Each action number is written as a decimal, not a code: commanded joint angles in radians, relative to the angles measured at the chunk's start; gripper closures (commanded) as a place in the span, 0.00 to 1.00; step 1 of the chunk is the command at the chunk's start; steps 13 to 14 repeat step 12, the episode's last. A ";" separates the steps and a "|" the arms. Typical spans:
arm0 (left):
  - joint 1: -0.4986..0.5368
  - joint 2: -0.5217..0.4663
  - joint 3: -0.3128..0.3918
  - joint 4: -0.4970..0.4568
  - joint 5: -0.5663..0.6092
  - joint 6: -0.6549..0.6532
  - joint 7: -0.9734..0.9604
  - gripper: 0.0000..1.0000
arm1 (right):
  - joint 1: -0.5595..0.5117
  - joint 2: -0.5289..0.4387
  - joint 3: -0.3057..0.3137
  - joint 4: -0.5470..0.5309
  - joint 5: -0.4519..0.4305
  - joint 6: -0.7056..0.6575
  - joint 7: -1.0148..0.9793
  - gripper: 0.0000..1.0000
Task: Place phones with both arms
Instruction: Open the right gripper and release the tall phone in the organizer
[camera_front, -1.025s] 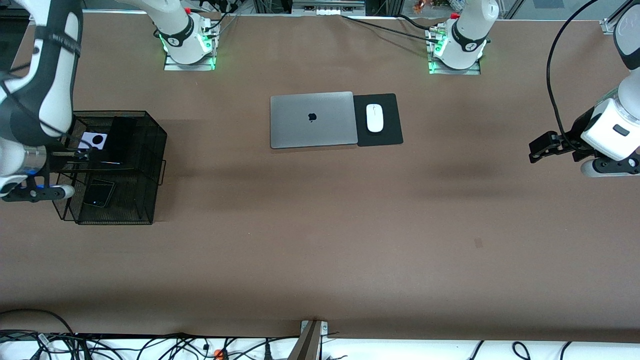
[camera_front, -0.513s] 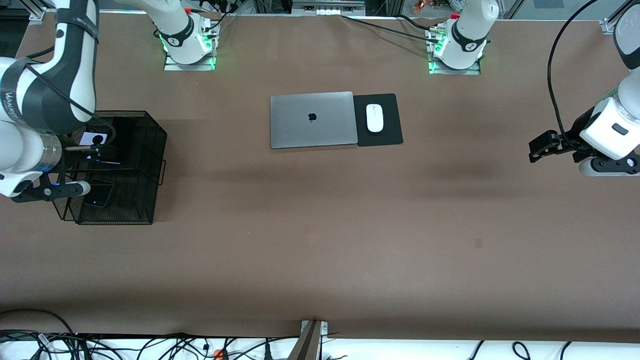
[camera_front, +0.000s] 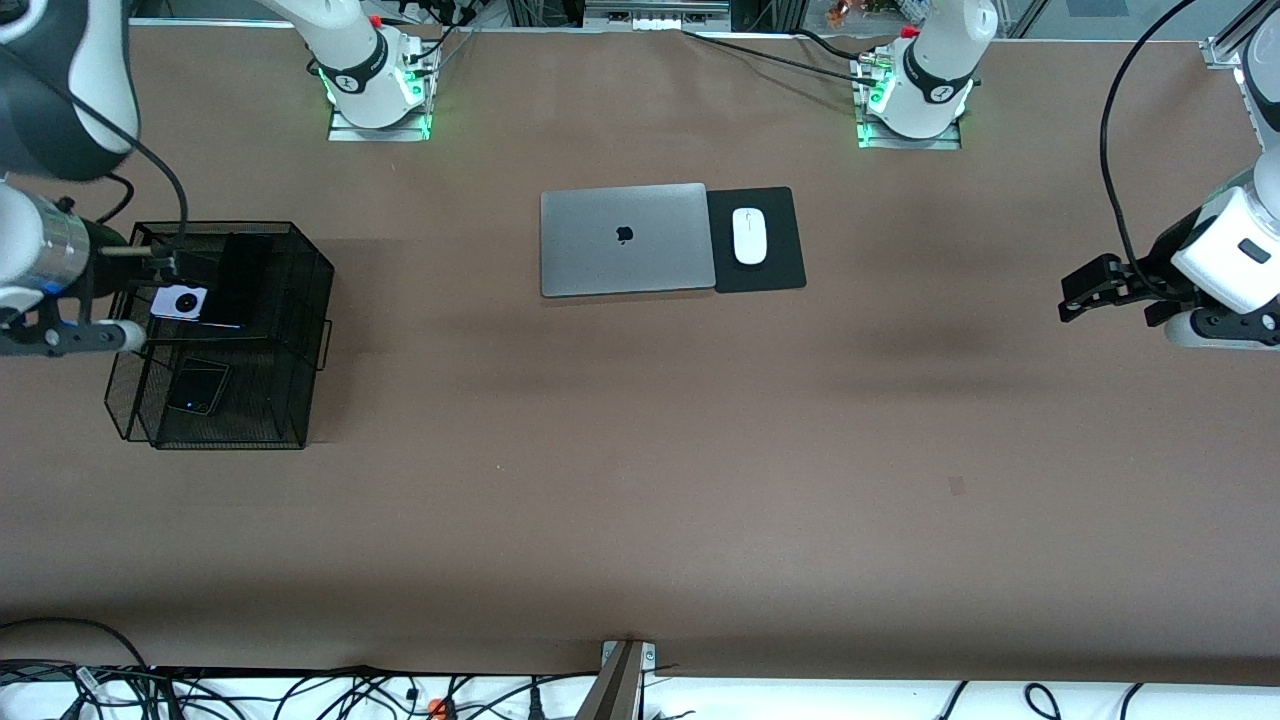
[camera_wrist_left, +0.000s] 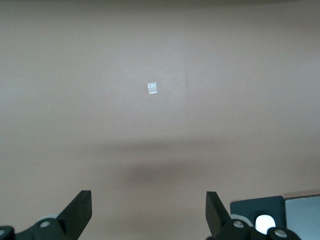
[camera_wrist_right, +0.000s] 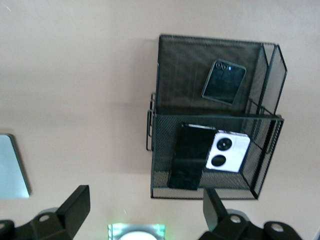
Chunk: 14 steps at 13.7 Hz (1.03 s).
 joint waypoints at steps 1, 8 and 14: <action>0.007 -0.014 0.003 -0.001 -0.026 0.004 0.047 0.00 | -0.181 -0.162 0.208 -0.219 -0.073 0.135 0.046 0.00; 0.007 -0.014 0.003 -0.003 -0.026 0.003 0.050 0.00 | -0.281 -0.253 0.236 -0.238 0.000 0.132 0.075 0.00; 0.007 -0.012 0.005 -0.003 -0.026 0.003 0.050 0.00 | -0.292 -0.236 0.244 -0.213 0.045 0.140 0.087 0.00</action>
